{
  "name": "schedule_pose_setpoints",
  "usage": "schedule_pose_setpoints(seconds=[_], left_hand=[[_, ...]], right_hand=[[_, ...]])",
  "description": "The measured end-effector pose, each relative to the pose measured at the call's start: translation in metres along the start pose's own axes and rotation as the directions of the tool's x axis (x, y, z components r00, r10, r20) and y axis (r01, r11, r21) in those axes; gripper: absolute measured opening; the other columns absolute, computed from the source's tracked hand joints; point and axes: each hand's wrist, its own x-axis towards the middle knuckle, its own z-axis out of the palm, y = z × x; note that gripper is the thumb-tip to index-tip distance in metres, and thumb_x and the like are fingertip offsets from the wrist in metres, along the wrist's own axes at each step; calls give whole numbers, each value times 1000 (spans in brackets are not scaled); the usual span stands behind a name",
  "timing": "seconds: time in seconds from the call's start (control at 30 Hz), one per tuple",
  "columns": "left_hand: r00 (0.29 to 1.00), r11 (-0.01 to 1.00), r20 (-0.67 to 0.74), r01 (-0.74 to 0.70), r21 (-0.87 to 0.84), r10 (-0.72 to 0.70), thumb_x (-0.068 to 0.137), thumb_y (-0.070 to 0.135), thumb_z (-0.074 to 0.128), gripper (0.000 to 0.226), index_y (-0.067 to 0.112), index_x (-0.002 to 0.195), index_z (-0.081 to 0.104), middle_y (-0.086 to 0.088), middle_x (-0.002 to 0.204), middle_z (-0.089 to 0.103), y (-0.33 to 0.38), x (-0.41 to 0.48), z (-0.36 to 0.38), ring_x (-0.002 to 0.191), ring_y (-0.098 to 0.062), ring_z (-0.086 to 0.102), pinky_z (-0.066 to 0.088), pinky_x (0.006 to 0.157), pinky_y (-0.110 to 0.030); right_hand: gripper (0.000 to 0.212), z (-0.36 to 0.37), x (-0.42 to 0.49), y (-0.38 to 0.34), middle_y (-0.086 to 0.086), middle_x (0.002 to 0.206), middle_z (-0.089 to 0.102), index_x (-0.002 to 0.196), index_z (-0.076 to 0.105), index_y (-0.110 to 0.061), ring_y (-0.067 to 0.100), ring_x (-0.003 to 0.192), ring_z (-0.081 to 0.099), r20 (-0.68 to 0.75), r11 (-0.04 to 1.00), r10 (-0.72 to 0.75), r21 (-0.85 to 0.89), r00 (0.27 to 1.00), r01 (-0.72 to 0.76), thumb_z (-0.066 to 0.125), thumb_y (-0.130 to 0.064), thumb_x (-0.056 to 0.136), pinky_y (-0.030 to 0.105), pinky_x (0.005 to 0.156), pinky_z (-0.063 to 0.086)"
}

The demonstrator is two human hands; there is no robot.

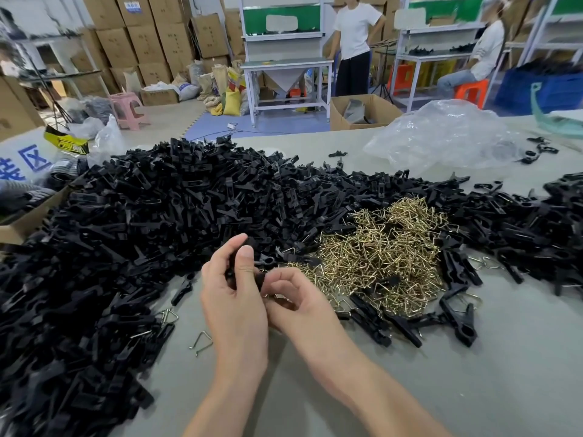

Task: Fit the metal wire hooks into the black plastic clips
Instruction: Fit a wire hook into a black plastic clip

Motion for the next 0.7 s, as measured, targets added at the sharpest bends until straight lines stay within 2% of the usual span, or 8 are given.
schedule_pose_setpoints(seconds=[0.07,0.13,0.2,0.27,0.37,0.43,0.57,0.7], left_hand=[[1000,998,-8,-2,-56,2,102,26,57,17,39,106,67,12,80,69,2,1,-1,68,0,62,50,62,-14],[1000,997,-14,0,-75,-1,100,24,60,13,34,106,65,11,81,68,3,3,-1,67,1,63,50,63,-12],[1000,995,-20,1,-95,-3,98,24,64,8,29,104,60,1,85,66,5,4,-3,66,-3,63,49,64,-13],[1000,997,-11,0,-77,-1,96,28,66,9,26,99,58,-6,87,64,4,6,-5,69,-9,60,48,65,-16],[999,999,25,23,-44,-22,94,31,69,8,28,93,62,4,75,59,4,7,-9,67,-13,52,43,57,-15],[996,998,80,49,-39,-46,93,29,71,6,29,92,64,10,70,59,3,7,-9,63,-11,52,42,52,-13],[972,998,229,67,-23,-60,92,23,72,13,34,90,67,7,72,61,3,3,-6,63,-11,52,45,56,-16],[953,998,294,69,-1,-66,93,22,70,14,35,92,70,12,66,58,1,0,-4,62,-11,53,46,56,-15]], right_hand=[[36,-1,2,-1,-7,93,73,108,68,-29,10,85,68,-13,997,25,78,1000,-24,70,-4,83,24,75,56],[37,-3,5,-3,-4,94,75,114,71,-23,11,87,69,-4,990,33,137,999,-33,66,2,87,23,77,56],[33,-6,6,-9,5,103,76,104,77,-18,14,92,69,12,976,32,213,999,-34,59,8,94,27,84,57],[35,-14,7,-17,10,105,74,92,80,-17,15,90,70,1,930,64,363,998,-60,57,9,94,27,82,58],[25,-30,9,-26,12,108,72,94,75,-16,23,96,68,-3,856,105,510,994,-89,58,3,95,39,84,59],[22,-36,9,-31,11,107,70,100,71,-16,29,100,67,2,832,126,545,992,-107,56,-1,98,41,84,60],[19,-38,7,-35,14,101,69,108,66,-11,30,97,71,28,784,149,606,988,-135,50,-4,100,35,82,61],[17,-39,9,-32,22,101,69,108,67,2,30,102,72,-46,752,164,652,985,-95,55,0,97,30,81,62]])
